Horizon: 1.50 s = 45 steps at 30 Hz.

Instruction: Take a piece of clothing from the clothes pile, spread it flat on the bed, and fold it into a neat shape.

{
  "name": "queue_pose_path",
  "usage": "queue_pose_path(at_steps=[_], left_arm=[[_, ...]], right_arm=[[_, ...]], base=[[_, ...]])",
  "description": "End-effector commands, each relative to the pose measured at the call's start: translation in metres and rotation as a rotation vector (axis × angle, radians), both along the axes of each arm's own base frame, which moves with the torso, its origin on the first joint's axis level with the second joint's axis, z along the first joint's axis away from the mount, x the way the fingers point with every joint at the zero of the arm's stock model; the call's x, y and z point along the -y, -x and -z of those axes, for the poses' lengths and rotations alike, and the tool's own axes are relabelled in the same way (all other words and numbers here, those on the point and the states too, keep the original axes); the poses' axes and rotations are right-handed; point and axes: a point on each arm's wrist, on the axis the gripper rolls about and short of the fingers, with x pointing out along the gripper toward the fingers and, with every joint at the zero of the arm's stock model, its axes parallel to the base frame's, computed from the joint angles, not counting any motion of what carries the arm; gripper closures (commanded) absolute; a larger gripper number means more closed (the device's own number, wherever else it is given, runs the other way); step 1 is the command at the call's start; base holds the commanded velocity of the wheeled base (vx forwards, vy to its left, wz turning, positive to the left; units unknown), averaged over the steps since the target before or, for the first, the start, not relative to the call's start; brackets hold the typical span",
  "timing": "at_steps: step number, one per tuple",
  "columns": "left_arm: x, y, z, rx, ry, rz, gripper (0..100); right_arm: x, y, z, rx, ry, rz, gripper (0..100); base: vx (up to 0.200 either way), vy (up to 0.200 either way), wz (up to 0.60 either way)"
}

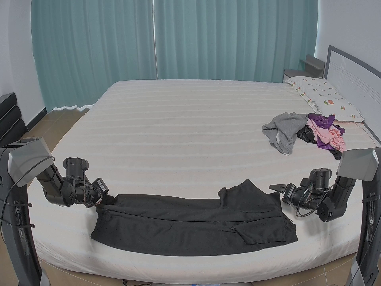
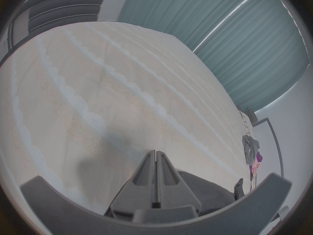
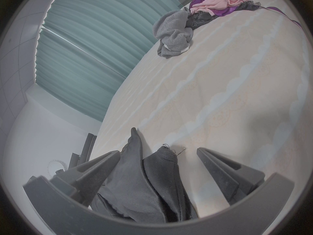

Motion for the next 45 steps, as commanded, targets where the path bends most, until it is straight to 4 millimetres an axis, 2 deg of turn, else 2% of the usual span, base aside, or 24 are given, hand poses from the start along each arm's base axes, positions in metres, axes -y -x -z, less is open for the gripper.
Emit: queue_pose_path(at_steps=[1, 6, 10, 19, 25, 26, 36, 45], left_arm=[[-0.006, 0.000, 0.000, 0.000, 0.001, -0.028, 100], [-0.016, -0.002, -0.009, 0.062, 0.033, -0.125, 100], [-0.021, 0.000, -0.009, 0.069, 0.037, -0.142, 100], [-0.021, 0.000, -0.009, 0.069, 0.040, -0.145, 100], [-0.021, 0.000, -0.008, 0.069, 0.040, -0.145, 100], [-0.021, 0.000, -0.009, 0.071, 0.040, -0.145, 100], [-0.021, 0.000, -0.008, 0.069, 0.040, -0.145, 100], [-0.021, 0.000, -0.006, 0.066, 0.043, -0.143, 100]], right_arm=[[-0.002, -0.002, 0.001, -0.004, 0.008, -0.003, 0], [-0.008, -0.010, 0.007, -0.015, 0.056, 0.040, 0], [-0.008, -0.012, 0.006, -0.015, 0.057, 0.041, 0], [-0.009, -0.022, 0.004, -0.028, 0.058, 0.042, 0], [-0.011, -0.022, 0.004, -0.054, 0.063, 0.037, 0], [-0.011, -0.022, 0.004, -0.054, 0.064, 0.038, 100], [-0.011, -0.024, 0.004, -0.050, 0.063, 0.040, 100], [0.010, -0.030, -0.008, -0.011, 0.058, 0.110, 100]], base=[[0.000, 0.000, 0.00], [0.000, 0.000, 0.00], [0.000, 0.000, 0.00], [0.000, 0.000, 0.00], [0.000, 0.000, 0.00], [0.000, 0.000, 0.00], [0.000, 0.000, 0.00], [0.000, 0.000, 0.00]])
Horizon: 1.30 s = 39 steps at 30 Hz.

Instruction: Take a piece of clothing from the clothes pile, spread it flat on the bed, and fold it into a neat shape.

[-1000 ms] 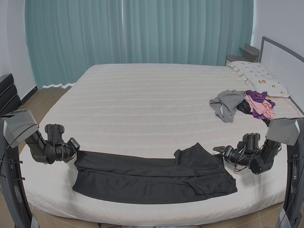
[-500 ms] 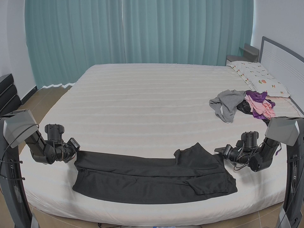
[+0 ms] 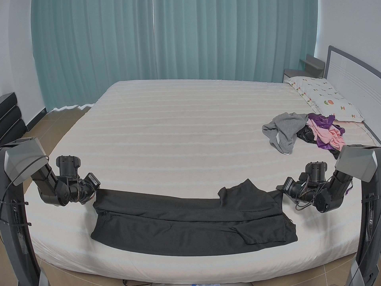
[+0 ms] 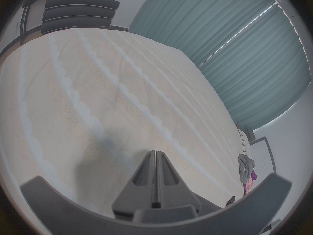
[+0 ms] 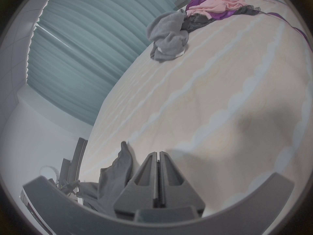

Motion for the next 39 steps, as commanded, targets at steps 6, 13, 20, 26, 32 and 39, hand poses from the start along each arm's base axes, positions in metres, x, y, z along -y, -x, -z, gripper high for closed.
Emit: queue_pose_path(at_steps=[6, 13, 20, 26, 32, 39], left_arm=[[0.001, 0.000, 0.002, -0.003, 0.004, 0.002, 100], [0.001, -0.002, 0.000, 0.005, 0.024, -0.015, 0], [0.001, 0.000, -0.004, 0.009, 0.034, -0.011, 0], [-0.004, 0.018, -0.023, 0.024, 0.041, -0.021, 0], [0.000, 0.053, -0.036, 0.006, 0.101, 0.039, 0], [0.006, 0.077, -0.029, -0.061, 0.130, 0.062, 0]], right_arm=[[0.012, -0.004, -0.004, 0.019, 0.004, 0.039, 100], [0.010, -0.002, -0.003, 0.017, 0.005, 0.032, 100], [0.009, 0.003, -0.013, 0.029, 0.003, 0.028, 0], [0.009, 0.022, -0.040, 0.045, -0.005, 0.028, 0], [0.007, 0.057, -0.065, 0.035, -0.002, 0.021, 0], [0.000, 0.094, -0.051, -0.058, -0.011, -0.001, 0]], base=[[0.000, 0.000, 0.00], [0.000, 0.000, 0.00], [0.000, 0.000, 0.00], [0.000, 0.000, 0.00], [-0.033, 0.000, 0.00], [-0.200, 0.000, 0.00]])
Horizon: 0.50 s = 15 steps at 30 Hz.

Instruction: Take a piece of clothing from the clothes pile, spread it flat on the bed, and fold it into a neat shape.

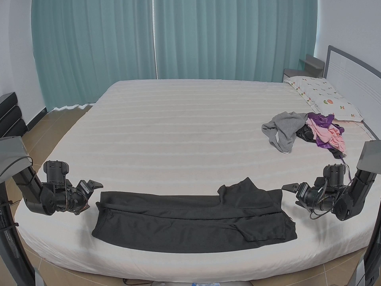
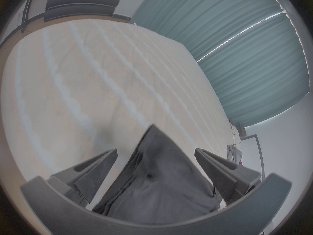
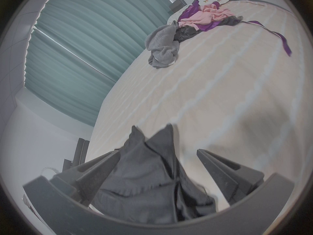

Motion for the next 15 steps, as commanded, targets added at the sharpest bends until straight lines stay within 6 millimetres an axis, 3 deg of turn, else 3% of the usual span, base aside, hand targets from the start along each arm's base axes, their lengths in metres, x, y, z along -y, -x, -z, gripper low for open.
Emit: queue_pose_path(at_steps=[1, 4, 15], left_arm=[[0.004, 0.021, -0.003, -0.026, 0.019, 0.021, 0], [0.005, 0.025, 0.002, -0.048, 0.018, 0.026, 0], [0.020, 0.030, 0.015, -0.101, -0.025, 0.045, 0]], right_arm=[[-0.006, 0.026, -0.002, -0.019, -0.008, -0.019, 0], [-0.007, 0.029, 0.004, -0.014, -0.008, -0.023, 0], [-0.014, 0.037, 0.007, -0.021, -0.045, -0.018, 0]], base=[[-0.200, 0.000, 0.00], [-0.200, 0.000, 0.00], [0.000, 0.000, 0.00]])
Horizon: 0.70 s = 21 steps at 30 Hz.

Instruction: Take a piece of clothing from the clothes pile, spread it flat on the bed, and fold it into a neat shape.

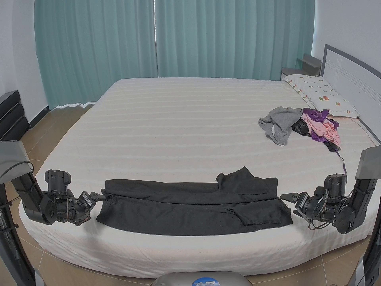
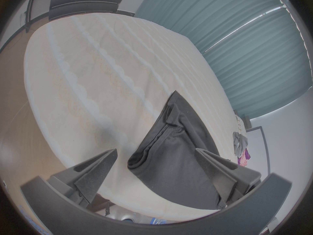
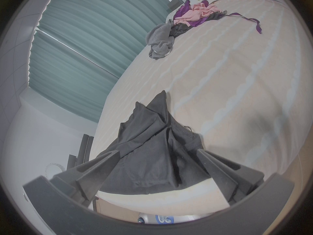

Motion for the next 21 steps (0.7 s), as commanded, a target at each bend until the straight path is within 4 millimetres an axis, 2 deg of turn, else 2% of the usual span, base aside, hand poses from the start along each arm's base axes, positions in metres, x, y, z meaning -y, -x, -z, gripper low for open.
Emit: queue_pose_path(at_steps=[1, 6, 12, 13, 21], left_arm=[[0.011, 0.001, 0.007, -0.031, -0.023, 0.017, 0], [0.025, -0.004, 0.020, -0.066, -0.080, 0.019, 0], [0.030, -0.009, 0.026, -0.039, -0.110, 0.013, 0], [0.030, -0.009, 0.026, -0.039, -0.111, 0.012, 100], [0.028, 0.006, 0.031, -0.088, -0.152, -0.017, 100]], right_arm=[[-0.002, 0.002, 0.002, -0.018, -0.010, 0.001, 0], [-0.004, 0.004, 0.003, -0.024, -0.009, -0.003, 0], [-0.004, 0.006, 0.005, -0.030, -0.001, -0.010, 0], [-0.005, 0.006, 0.005, -0.030, -0.001, -0.011, 0], [-0.011, 0.014, 0.008, -0.061, 0.009, -0.032, 0]], base=[[0.000, 0.000, 0.00], [0.000, 0.000, 0.00], [0.000, 0.000, 0.00], [0.000, 0.000, 0.00], [0.000, 0.000, 0.00]])
